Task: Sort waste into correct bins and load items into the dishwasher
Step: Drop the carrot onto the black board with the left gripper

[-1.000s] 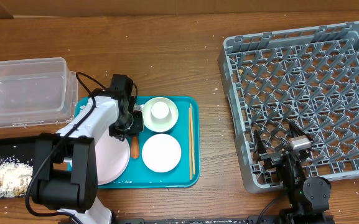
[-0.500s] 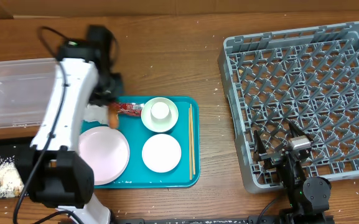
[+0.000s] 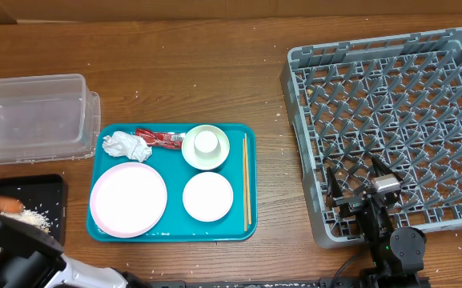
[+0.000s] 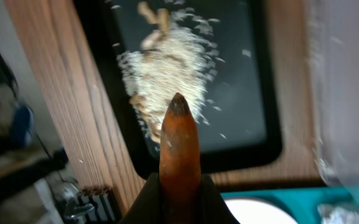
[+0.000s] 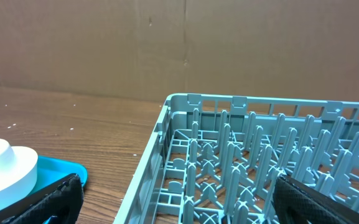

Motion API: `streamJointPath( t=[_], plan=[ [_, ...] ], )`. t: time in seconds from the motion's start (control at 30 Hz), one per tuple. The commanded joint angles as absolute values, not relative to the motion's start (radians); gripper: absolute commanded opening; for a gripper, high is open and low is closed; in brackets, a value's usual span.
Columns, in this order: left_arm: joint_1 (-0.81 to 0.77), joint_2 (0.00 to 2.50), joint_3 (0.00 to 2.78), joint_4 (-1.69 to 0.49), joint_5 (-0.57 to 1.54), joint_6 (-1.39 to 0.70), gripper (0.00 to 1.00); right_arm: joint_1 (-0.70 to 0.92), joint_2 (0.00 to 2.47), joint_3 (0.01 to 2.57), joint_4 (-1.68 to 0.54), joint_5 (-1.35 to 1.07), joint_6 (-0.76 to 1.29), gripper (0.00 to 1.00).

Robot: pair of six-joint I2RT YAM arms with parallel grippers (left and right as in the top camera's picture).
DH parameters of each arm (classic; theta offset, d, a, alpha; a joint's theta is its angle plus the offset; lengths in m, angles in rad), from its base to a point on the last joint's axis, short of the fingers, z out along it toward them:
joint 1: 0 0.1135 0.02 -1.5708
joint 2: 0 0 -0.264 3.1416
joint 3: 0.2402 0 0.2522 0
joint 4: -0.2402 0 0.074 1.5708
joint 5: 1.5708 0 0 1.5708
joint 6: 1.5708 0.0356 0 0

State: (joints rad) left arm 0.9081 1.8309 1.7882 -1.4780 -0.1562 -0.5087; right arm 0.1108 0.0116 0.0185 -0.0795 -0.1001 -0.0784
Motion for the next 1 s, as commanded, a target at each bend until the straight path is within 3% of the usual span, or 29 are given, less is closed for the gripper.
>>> streamJointPath(
  t=[0.0,0.2,0.37,0.4,0.47,0.5,0.7,0.83,0.97],
  plan=[
    [1.02,1.822,1.639,-1.387,-0.053,-0.533,0.04,0.103,0.004,0.008,-0.075,-0.097,-0.076,1.0],
    [1.1,1.822,1.39,-1.178,-0.01,-0.551,0.04,0.103,0.004,0.008,-0.075,-0.097,-0.075,1.0],
    [1.098,1.822,1.341,-1.118,-0.009,-0.554,0.05,0.103,0.004,0.008,-0.075,-0.097,-0.075,1.0],
    [1.098,1.821,1.342,-1.118,-0.009,-0.554,0.11,0.103,0.004,0.008,-0.075,-0.097,-0.075,1.0],
    [1.098,1.822,1.342,-1.117,-0.006,-0.554,0.39,0.103,0.004,0.008,-0.075,-0.097,-0.075,1.0],
    [1.098,1.822,1.342,-1.116,-0.006,-0.554,0.47,0.103,0.004,0.008,-0.075,-0.097,-0.075,1.0],
    [1.099,1.821,1.365,-1.131,0.031,-0.553,0.38,0.103,0.004,0.008,-0.075,-0.097,-0.075,1.0],
    [1.099,1.821,1.52,-1.271,0.307,-0.418,0.29,0.103,0.004,0.008,-0.075,-0.097,-0.075,1.0],
    [1.057,1.8,1.649,-1.393,0.625,-0.269,0.29,0.103,0.004,0.008,-0.075,-0.097,-0.075,1.0]
  ],
)
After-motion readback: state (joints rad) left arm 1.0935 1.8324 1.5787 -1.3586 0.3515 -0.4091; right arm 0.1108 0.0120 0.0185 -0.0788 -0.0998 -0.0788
